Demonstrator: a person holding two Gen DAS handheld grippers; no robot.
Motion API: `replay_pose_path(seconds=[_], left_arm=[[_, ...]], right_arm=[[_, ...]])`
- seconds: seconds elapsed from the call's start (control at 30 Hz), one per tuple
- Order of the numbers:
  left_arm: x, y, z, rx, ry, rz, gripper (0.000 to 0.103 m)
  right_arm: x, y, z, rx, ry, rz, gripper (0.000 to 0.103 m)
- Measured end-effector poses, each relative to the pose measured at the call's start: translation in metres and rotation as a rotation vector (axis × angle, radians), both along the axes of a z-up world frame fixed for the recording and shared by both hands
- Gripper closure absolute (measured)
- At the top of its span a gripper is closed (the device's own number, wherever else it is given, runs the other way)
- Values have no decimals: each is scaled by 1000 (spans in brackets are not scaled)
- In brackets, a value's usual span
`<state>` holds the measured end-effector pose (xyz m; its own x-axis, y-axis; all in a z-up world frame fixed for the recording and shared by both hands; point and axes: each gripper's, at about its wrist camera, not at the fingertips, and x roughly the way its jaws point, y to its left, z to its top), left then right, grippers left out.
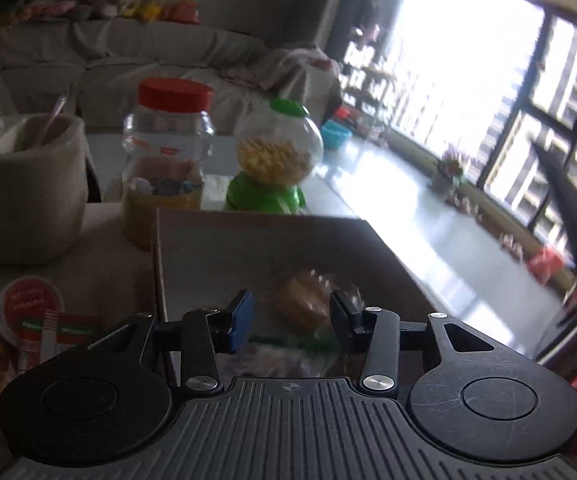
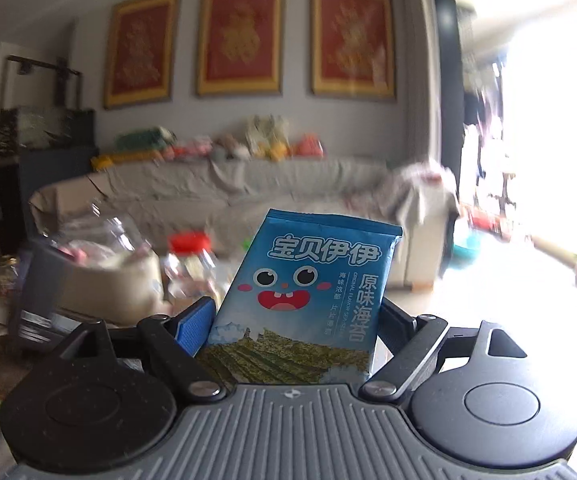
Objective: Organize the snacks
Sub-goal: 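Lower the seaweed pack into the pink box with the right tool while the left drops its packet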
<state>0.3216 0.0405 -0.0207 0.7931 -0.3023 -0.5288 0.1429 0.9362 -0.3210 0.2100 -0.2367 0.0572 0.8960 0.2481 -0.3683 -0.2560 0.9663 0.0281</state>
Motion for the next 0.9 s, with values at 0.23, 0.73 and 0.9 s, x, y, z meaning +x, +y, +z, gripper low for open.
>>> replay_pose_path(seconds=[0.23, 0.73, 0.9], left_arm=[[-21, 53, 11, -69, -33, 66, 56], [-127, 197, -4, -35, 66, 378, 56], [-170, 224, -9, -14, 82, 475, 56]], right_arm=[[48, 40, -29, 5, 126, 22, 18], [90, 121, -57, -44, 340, 93, 11], [64, 164, -38, -62, 299, 217, 11]])
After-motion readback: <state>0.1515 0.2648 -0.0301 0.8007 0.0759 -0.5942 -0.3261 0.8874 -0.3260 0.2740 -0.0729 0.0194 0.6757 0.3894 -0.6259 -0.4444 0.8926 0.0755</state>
